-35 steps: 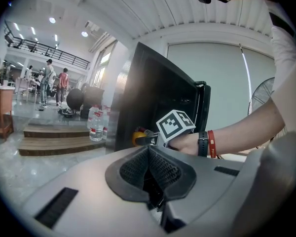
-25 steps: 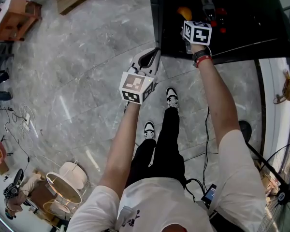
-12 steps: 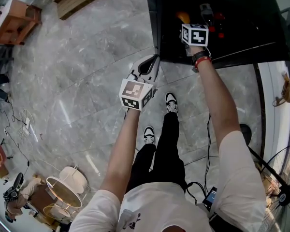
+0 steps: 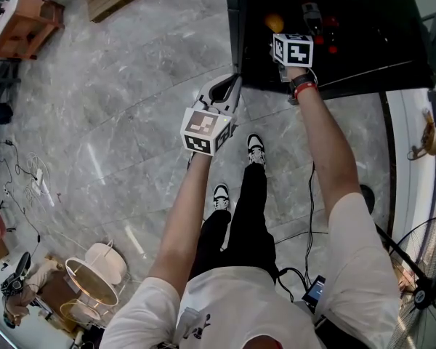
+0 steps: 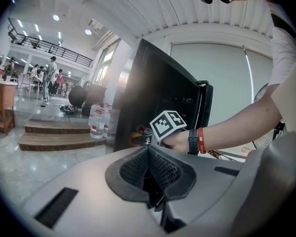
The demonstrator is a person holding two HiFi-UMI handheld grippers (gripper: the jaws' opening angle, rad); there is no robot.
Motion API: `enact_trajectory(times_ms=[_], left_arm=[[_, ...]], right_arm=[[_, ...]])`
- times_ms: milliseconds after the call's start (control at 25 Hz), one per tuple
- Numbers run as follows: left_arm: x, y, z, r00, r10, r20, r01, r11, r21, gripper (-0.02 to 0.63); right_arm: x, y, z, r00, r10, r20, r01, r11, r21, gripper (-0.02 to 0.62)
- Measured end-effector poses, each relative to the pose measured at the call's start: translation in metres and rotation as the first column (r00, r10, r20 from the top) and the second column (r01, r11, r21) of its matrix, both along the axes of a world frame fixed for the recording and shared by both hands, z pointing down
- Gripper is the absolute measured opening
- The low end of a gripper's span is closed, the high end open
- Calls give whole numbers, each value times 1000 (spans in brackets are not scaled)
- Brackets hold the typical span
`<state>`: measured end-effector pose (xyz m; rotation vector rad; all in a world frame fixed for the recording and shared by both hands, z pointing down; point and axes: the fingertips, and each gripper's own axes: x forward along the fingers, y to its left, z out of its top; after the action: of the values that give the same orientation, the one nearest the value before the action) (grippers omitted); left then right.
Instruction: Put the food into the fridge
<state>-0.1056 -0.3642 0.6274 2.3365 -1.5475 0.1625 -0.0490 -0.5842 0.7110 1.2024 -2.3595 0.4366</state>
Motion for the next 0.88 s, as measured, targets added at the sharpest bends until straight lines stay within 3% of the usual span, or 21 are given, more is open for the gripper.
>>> enact_trajectory(times_ms=[880], left_arm=[[-1, 21, -55, 1000, 2, 12, -2, 1000, 23, 20]], right_arm=[[23, 61, -53, 999, 37, 12, -37, 999, -2, 357]])
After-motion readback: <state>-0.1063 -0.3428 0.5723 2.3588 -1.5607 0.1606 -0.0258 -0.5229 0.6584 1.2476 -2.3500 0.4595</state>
